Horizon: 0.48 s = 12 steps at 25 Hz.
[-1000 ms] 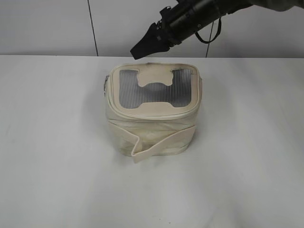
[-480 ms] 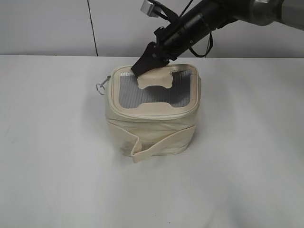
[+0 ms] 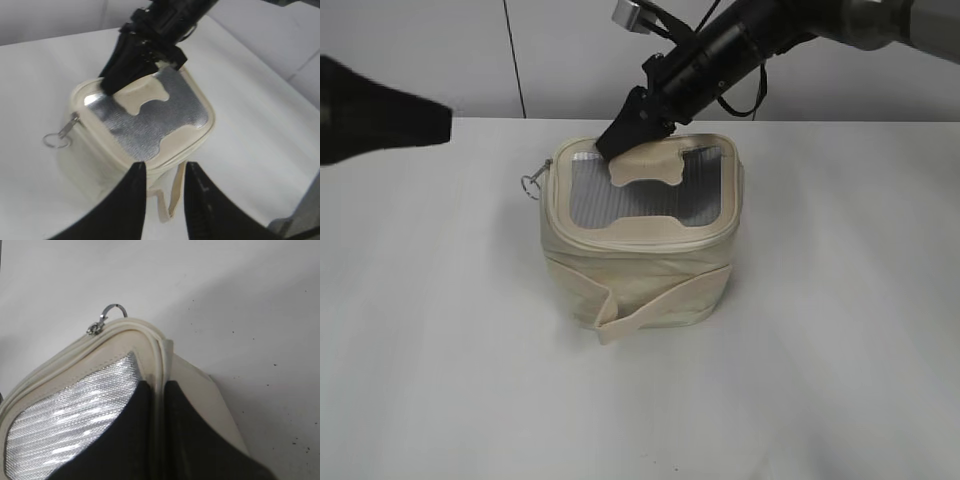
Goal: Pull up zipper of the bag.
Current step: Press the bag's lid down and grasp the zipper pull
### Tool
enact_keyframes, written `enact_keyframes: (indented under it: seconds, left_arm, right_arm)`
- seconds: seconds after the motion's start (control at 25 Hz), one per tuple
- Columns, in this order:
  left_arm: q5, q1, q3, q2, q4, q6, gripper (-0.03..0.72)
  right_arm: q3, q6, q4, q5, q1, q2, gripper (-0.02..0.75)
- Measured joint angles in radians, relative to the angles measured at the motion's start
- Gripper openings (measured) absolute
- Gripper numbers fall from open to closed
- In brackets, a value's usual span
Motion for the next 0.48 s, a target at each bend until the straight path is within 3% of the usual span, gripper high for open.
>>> enact_keyframes:
  seconds: [0.12,0.24,0.36,0.48]
  left_arm:
    - [0.258,0.166,-0.107,0.221,-0.185,0.26,0.22]
    - [0.35,0.291,-0.215,0.42,-0.215,0.458,0.293]
    - [0.342,0.311,-0.265,0.568,-0.206,0.678,0.4]
    - [0.3,0.273,-0.28,0.671,-0.207,0.837,0.452]
  right_arm:
    - [0.0,0.002,0.0,0.0,0.0,0.0,0.06]
    - [-0.001,0.009,0.0,0.002,0.0,0.0,0.055]
    - [-0.001,0.013,0.0,0.004,0.0,0.0,0.054]
    - [-0.001,0.013,0.0,0.004,0.0,0.0,0.054]
